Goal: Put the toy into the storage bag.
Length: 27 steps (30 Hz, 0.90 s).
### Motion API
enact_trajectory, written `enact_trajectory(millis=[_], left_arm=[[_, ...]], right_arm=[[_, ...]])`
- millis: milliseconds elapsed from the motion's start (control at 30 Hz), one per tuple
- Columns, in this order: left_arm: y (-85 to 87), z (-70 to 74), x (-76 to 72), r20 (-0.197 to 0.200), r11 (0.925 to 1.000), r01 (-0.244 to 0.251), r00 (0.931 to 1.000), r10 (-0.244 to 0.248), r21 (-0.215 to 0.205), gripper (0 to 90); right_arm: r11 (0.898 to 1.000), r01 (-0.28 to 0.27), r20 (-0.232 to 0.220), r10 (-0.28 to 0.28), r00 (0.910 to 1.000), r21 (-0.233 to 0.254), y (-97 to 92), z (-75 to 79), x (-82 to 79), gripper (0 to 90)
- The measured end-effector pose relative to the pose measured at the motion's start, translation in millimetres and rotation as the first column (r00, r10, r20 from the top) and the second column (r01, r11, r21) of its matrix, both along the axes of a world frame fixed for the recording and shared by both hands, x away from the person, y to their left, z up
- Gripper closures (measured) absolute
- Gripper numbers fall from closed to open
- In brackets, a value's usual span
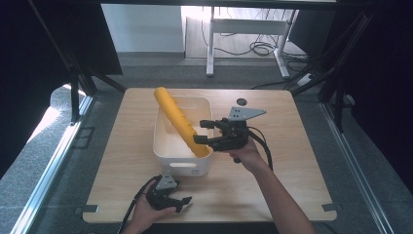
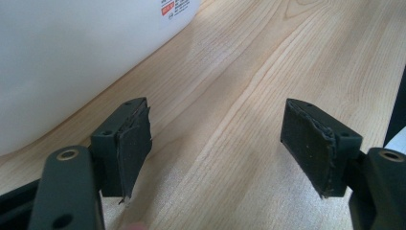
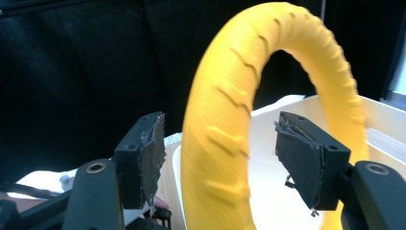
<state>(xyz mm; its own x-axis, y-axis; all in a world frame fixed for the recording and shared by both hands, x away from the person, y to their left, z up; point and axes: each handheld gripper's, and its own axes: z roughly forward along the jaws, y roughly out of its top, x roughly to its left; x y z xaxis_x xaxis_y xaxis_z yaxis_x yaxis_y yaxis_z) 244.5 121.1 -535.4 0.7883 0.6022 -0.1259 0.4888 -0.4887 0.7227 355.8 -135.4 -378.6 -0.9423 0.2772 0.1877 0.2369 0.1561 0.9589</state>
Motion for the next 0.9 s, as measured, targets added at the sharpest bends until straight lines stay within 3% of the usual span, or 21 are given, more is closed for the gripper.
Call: enact_trajectory(millis=[233,400,600,900], left_arm=[[0.0,0.5,0.1,0.001,1.0000,-0.005,1.0000,0.005,-0.005,25.9],[0.7,1.3,0.1,0.002,1.0000,-0.005,1.0000,0.005,-0.002,25.9],[0.4,1.5,-0.3,0.001,0.9999,-0.008,1.0000,0.008,-0.008,25.9],[1.5,2.6,0.1,0.007,0.9999,-0.014,0.9999,0.014,-0.010,26.0]], right_arm=[[0.998,0.055,0.011,-0.055,0.9984,-0.032,-25.5,-11.3,-5.4,34.6],[0.993,0.109,-0.004,-0.109,0.9940,-0.050,-45.4,-21.6,-8.4,34.6],[0.984,0.162,-0.036,-0.165,0.9856,-0.069,-69.7,-38.3,-15.2,34.5],[0.963,0.237,-0.061,-0.246,0.9672,-0.126,-103.2,-64.2,-25.0,34.7]])
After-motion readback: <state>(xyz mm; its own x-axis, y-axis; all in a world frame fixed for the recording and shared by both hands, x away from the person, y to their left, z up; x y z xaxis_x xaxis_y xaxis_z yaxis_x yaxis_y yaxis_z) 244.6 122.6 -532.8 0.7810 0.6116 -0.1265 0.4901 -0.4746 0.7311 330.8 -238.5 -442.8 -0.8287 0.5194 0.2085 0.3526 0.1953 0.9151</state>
